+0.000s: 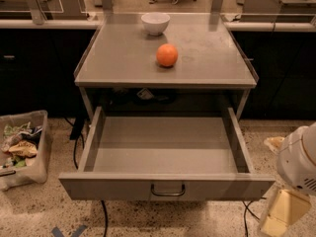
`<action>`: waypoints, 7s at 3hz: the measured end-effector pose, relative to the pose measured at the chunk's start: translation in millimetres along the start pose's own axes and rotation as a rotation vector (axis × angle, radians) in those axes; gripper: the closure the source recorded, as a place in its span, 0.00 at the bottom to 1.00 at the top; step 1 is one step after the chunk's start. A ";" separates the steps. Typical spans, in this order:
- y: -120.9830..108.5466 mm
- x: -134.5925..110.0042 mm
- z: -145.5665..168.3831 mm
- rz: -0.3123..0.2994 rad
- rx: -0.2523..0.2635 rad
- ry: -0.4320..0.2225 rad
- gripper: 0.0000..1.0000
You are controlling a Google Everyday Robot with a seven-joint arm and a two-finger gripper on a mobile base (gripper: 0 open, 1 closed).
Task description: Close top drawer
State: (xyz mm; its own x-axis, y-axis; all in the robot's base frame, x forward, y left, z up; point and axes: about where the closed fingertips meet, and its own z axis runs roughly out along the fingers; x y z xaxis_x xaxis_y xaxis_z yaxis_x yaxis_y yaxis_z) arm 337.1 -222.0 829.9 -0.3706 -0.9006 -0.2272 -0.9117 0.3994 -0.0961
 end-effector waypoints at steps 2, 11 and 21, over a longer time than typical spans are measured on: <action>26.7 13.8 53.3 0.020 -0.074 0.056 0.00; 59.6 -8.9 175.0 0.076 -0.295 0.037 0.00; -99.2 -105.3 188.1 0.143 -0.223 -0.131 0.00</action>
Offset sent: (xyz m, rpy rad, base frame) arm -0.0466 0.0123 -0.1197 -0.0319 0.2123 -0.0191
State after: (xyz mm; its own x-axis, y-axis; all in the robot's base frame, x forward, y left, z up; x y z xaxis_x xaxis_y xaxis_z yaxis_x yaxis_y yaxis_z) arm 499.9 -134.5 681.1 -0.4851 -0.8023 -0.3478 -0.8738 0.4599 0.1577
